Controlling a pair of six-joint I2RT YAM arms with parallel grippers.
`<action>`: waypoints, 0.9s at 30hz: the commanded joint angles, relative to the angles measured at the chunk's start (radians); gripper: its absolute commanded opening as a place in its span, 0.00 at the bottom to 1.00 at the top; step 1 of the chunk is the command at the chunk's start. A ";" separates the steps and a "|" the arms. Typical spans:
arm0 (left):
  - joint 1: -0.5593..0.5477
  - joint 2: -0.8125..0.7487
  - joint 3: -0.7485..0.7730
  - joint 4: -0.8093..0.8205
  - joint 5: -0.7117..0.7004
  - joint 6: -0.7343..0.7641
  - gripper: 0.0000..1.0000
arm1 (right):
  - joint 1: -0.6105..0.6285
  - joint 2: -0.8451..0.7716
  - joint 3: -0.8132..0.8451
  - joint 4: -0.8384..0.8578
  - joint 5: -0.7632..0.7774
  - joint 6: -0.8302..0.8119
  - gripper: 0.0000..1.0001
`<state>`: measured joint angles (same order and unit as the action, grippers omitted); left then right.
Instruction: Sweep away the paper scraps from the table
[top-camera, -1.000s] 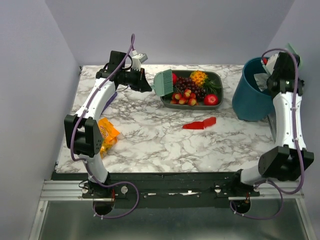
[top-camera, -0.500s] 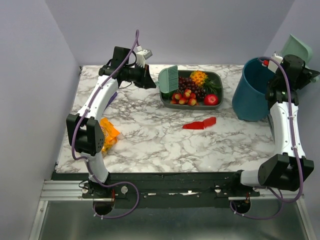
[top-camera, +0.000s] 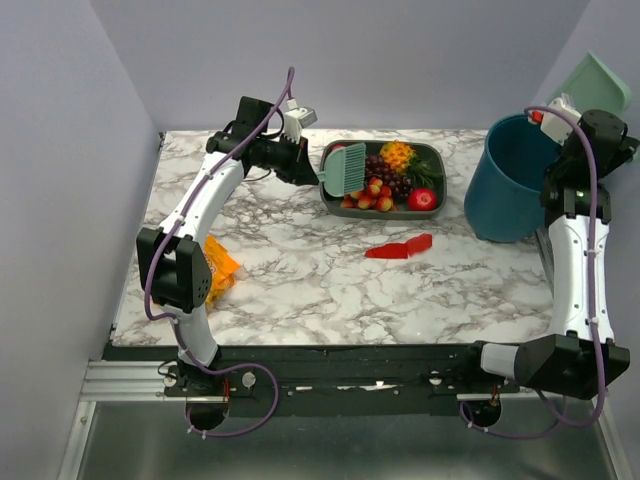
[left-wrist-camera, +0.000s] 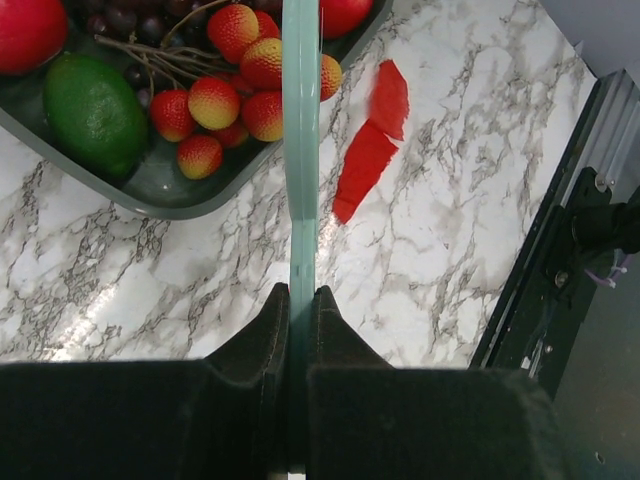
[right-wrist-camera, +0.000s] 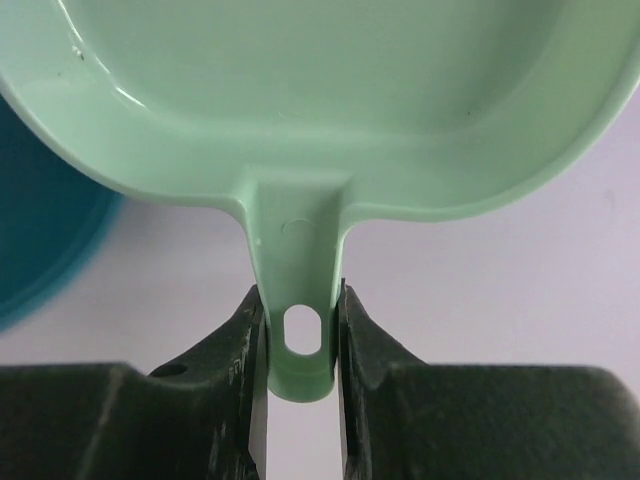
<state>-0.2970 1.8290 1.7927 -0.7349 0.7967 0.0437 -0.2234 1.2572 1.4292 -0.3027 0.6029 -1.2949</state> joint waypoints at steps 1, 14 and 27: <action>-0.013 -0.016 0.000 -0.006 -0.002 0.033 0.00 | 0.001 -0.054 0.189 -0.382 -0.473 0.422 0.01; -0.100 -0.004 -0.055 -0.012 -0.001 0.087 0.00 | 0.028 -0.128 0.176 -0.994 -1.155 0.533 0.01; -0.234 -0.013 -0.115 0.026 -0.166 0.177 0.00 | 0.108 -0.228 -0.334 -1.168 -0.895 0.347 0.00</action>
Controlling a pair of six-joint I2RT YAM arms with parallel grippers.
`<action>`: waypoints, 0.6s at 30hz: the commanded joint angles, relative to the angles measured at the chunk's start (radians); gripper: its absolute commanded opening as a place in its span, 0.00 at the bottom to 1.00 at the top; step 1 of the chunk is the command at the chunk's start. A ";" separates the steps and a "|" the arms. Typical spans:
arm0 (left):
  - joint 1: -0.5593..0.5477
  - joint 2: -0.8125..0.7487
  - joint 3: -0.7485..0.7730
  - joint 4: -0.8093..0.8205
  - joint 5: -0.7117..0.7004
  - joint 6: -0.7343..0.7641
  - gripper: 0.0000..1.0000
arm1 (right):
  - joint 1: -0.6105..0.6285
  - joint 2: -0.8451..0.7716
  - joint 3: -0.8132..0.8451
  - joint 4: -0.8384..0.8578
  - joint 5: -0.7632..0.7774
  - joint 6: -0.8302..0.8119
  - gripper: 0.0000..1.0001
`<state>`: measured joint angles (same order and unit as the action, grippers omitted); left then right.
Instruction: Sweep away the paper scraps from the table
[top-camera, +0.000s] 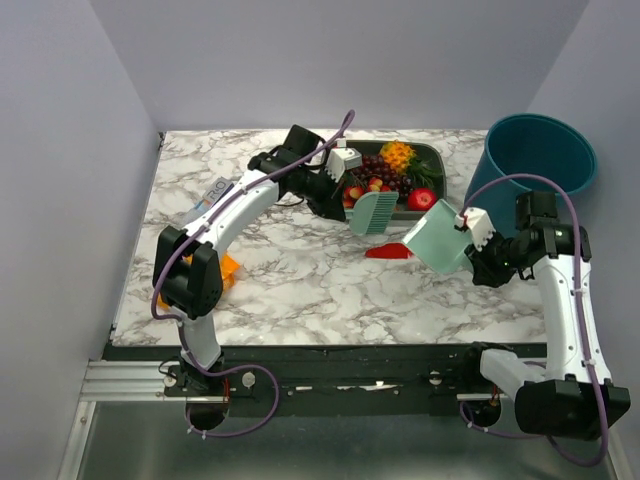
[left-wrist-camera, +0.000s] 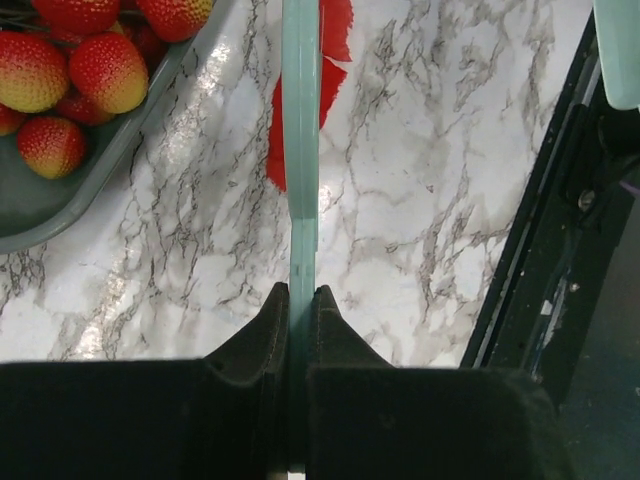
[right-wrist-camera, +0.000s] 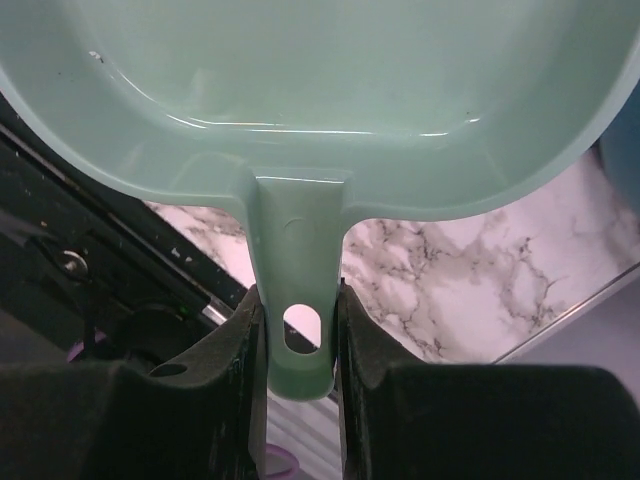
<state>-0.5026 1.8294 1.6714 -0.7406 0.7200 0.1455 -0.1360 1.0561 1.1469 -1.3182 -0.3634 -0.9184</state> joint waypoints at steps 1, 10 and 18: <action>-0.034 -0.015 0.001 0.035 -0.103 0.084 0.00 | 0.024 -0.015 -0.068 -0.148 0.105 -0.017 0.00; -0.085 0.004 -0.039 0.099 -0.220 0.111 0.00 | 0.084 0.093 -0.210 -0.064 0.323 0.121 0.00; -0.088 0.001 -0.108 0.159 -0.220 0.046 0.00 | 0.134 0.338 -0.144 -0.093 0.333 0.271 0.00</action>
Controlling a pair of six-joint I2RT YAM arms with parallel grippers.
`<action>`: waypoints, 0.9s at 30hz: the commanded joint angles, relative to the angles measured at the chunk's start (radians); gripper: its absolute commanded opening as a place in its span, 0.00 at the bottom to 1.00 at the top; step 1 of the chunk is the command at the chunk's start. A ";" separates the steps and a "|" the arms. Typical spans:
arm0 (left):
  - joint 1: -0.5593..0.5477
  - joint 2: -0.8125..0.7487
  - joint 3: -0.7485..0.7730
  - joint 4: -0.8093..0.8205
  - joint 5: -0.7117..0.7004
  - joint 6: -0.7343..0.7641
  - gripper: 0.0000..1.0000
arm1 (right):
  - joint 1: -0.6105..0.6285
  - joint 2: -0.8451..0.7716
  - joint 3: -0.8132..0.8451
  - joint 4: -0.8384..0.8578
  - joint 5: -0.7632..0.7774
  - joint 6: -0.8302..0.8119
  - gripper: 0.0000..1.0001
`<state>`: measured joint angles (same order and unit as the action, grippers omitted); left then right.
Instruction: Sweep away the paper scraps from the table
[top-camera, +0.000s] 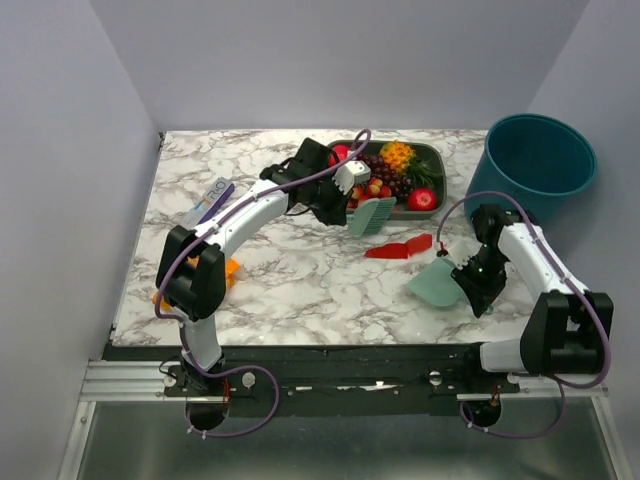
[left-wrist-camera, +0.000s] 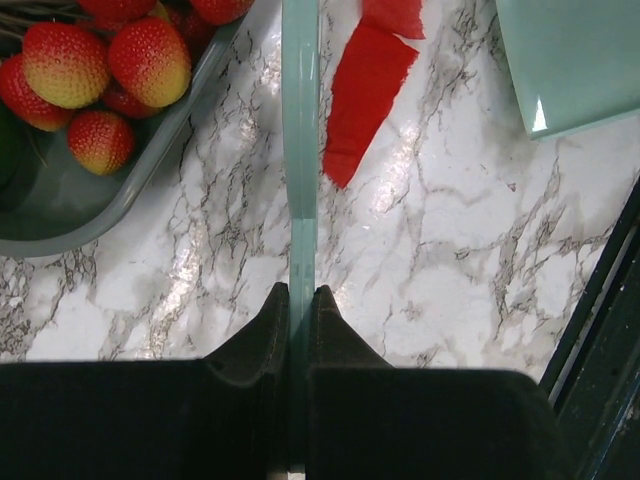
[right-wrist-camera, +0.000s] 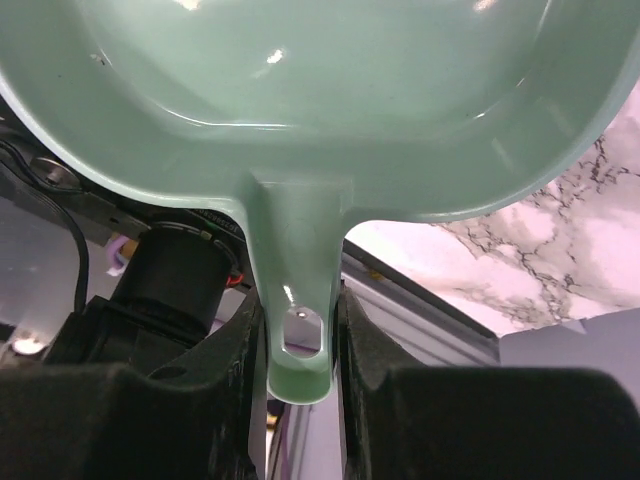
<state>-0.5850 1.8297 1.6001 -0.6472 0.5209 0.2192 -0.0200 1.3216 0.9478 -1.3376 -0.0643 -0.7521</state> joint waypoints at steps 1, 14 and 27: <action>-0.007 0.002 -0.043 0.067 -0.019 -0.030 0.00 | 0.018 0.109 0.063 -0.075 0.032 0.126 0.00; -0.045 0.088 -0.074 0.149 0.020 -0.084 0.00 | 0.110 0.255 0.088 -0.008 0.132 0.143 0.01; -0.142 0.134 0.021 0.173 0.235 -0.213 0.00 | 0.138 0.363 0.161 0.049 0.139 0.152 0.00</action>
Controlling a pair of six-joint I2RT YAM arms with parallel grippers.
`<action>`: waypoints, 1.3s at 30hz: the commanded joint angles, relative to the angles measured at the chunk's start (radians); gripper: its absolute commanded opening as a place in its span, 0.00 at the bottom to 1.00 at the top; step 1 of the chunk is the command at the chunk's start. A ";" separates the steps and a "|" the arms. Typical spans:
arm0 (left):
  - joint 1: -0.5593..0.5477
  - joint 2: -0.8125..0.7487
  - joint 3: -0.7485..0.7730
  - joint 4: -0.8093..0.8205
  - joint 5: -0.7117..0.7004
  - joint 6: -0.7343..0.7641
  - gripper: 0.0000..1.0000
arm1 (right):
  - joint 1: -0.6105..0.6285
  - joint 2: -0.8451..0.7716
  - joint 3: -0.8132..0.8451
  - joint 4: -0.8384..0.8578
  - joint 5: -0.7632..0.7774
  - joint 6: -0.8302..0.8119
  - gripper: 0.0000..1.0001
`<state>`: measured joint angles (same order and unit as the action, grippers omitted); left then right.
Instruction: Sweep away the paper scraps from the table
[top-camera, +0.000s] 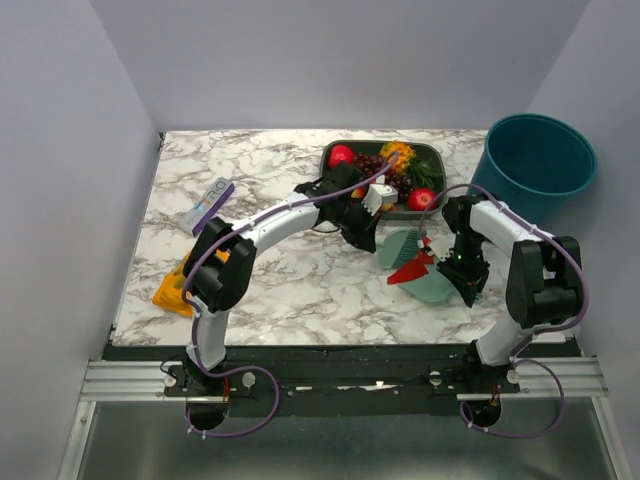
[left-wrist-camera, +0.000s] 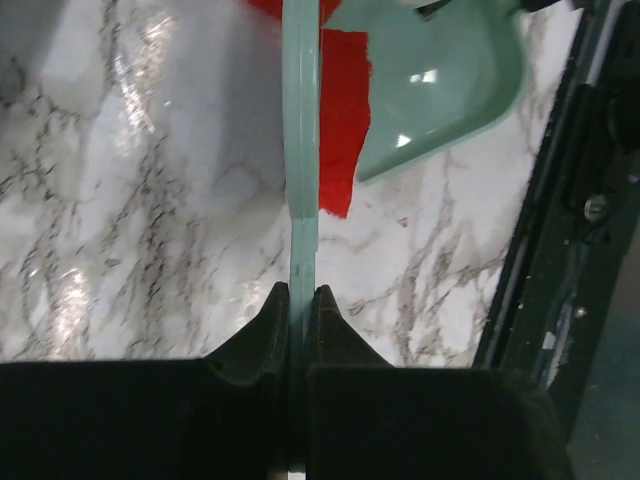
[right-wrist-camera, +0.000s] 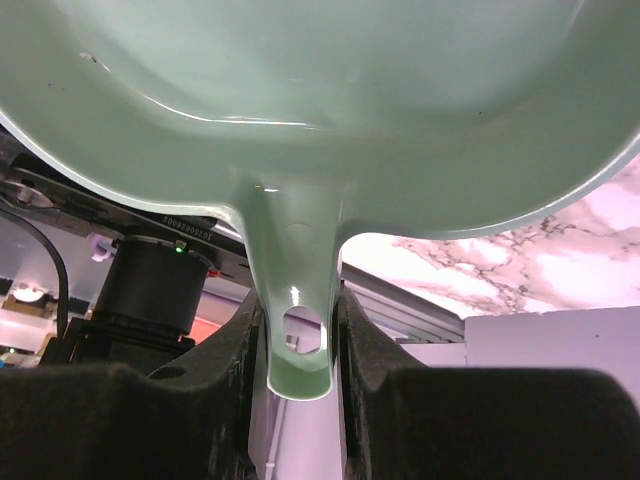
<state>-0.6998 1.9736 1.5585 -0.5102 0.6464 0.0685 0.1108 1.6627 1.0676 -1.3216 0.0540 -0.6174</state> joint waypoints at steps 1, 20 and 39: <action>-0.026 -0.018 0.066 0.036 0.108 -0.065 0.00 | 0.007 0.022 0.049 0.033 0.021 0.021 0.00; 0.054 -0.239 0.230 -0.270 0.104 0.037 0.00 | 0.007 -0.211 -0.047 0.422 -0.325 0.001 0.00; 0.459 -0.289 0.367 -0.219 0.051 -0.019 0.00 | 0.007 -0.472 0.122 0.332 -0.316 0.025 0.00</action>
<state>-0.2756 1.6608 1.9682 -0.7704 0.6651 0.0948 0.1123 1.2186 1.0634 -0.9249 -0.2581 -0.6071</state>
